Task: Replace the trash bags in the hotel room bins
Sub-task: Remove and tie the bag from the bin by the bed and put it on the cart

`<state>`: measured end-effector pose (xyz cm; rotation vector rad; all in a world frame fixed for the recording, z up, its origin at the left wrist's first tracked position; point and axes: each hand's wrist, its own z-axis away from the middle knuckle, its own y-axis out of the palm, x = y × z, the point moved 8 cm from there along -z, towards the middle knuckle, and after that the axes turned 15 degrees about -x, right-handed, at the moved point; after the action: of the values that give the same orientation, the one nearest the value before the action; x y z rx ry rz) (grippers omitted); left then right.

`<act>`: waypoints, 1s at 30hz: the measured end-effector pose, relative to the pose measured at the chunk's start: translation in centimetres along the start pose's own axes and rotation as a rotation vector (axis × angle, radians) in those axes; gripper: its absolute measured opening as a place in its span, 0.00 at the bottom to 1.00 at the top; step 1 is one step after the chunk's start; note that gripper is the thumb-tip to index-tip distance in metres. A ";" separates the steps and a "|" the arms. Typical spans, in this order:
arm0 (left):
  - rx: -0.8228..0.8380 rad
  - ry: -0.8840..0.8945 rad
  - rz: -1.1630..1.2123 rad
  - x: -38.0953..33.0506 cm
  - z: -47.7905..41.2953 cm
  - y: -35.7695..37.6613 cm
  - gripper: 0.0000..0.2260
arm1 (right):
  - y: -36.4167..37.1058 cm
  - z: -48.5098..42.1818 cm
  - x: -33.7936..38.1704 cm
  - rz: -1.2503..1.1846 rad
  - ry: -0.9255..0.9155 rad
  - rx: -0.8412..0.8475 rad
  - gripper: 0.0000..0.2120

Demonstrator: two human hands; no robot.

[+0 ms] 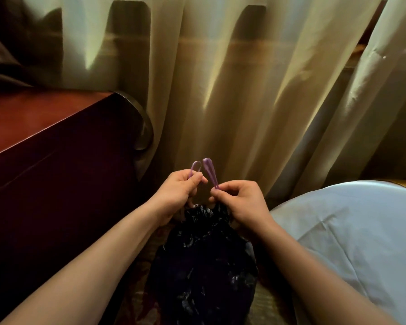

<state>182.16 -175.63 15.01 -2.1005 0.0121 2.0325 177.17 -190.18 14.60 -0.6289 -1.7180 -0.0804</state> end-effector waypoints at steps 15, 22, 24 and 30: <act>0.233 -0.003 -0.120 0.2 1.1 2.6 0.18 | -0.1 -1.2 5.5 0.383 -0.443 0.065 0.19; 0.292 -0.154 0.118 0.9 0.9 2.4 0.17 | -1.0 -1.1 4.2 0.429 -0.347 0.040 0.05; 0.207 -0.142 0.135 0.9 0.3 1.8 0.14 | -1.6 -0.7 3.8 0.362 -0.318 -0.003 0.05; 0.165 0.050 -0.192 0.0 -0.6 0.9 0.04 | -0.7 0.8 0.7 0.338 -0.177 0.260 0.06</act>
<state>182.58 -176.63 14.88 -1.9694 -0.0125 1.8041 176.13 -190.21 15.22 -0.7375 -1.7295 0.4411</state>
